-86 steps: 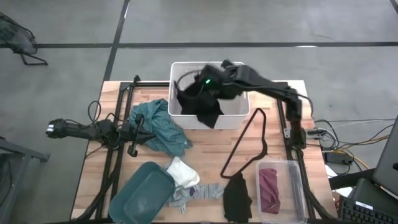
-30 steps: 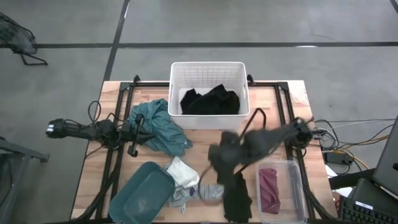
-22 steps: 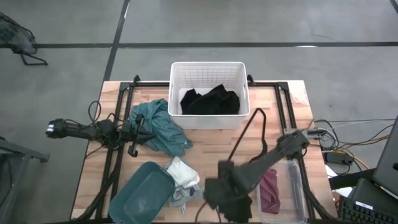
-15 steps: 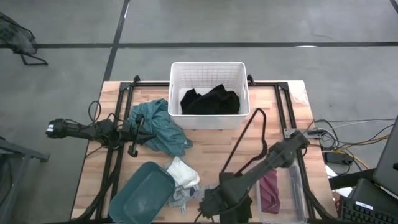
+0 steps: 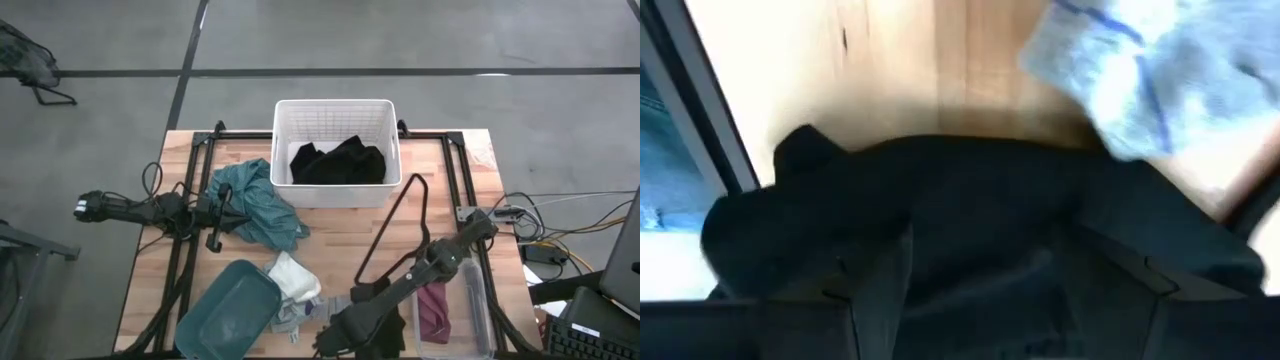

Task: Pick & Place Cloths
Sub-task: Put the black underwear into the transparent bin

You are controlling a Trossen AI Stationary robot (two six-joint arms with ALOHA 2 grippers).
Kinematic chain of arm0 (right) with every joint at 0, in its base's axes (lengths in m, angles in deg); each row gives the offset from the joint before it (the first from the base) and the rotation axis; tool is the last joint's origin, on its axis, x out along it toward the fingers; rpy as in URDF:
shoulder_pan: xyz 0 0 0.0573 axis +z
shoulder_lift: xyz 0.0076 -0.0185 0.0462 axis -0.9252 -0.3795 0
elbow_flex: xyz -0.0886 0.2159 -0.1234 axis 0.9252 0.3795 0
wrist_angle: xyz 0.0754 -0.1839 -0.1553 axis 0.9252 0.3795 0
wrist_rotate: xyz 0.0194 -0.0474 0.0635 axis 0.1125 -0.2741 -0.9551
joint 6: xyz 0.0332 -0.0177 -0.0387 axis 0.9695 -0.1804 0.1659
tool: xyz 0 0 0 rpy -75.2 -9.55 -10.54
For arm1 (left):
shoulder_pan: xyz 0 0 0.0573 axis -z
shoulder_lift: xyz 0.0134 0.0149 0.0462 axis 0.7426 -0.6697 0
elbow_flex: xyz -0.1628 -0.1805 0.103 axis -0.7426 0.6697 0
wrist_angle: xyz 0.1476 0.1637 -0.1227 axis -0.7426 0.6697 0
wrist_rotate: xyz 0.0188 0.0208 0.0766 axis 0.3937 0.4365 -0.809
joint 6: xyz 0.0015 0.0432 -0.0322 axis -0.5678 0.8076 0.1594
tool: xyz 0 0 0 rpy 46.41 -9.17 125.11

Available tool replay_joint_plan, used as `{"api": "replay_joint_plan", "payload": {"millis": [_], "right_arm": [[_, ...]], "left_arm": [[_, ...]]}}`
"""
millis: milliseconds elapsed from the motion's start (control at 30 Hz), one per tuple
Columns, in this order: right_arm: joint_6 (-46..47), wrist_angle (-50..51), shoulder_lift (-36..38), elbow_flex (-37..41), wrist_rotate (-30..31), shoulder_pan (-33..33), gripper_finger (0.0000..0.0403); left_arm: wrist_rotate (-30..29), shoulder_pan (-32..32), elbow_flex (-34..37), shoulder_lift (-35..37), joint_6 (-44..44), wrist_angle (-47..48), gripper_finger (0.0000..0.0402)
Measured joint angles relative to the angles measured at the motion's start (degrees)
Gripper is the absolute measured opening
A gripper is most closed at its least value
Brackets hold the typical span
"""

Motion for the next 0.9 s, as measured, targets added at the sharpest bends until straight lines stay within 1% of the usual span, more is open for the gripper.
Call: {"api": "replay_joint_plan", "payload": {"millis": [167, 300, 400, 600, 633, 767, 900], "right_arm": [[-1.06, -0.28, -2.40, 0.00, -2.28, -0.13, 0.0234], [-2.87, -0.76, -2.91, 0.00, -3.25, -0.17, 0.0202], [-3.90, -1.11, -2.84, 0.00, -3.29, -0.15, 0.0156], [-6.25, -1.26, -2.75, 0.02, -3.38, -0.24, 0.0031], [-6.98, -1.12, -2.73, 0.02, -3.35, -0.22, 0.0022], [-7.19, 0.51, -2.61, 0.09, -2.50, -0.50, 0.0020], [-7.22, 0.48, -0.88, 0.12, -2.17, -1.07, 0.0014]], "left_arm": [[0.00, -0.01, 0.00, 0.00, 0.02, 0.00, 0.0017], [0.00, 0.00, 0.00, 0.00, 0.00, 0.02, 0.0017], [0.02, -0.01, 0.00, 0.00, 0.01, 0.02, 0.0018], [0.00, 0.00, 0.00, 0.00, 0.02, 0.02, 0.0016], [0.00, 0.00, 0.00, 0.00, 0.00, 0.02, 0.0017], [0.01, -0.01, 0.00, 0.00, 0.01, 0.02, 0.0018], [0.01, -0.01, 0.00, 0.00, 0.02, 0.02, 0.0016]]}}
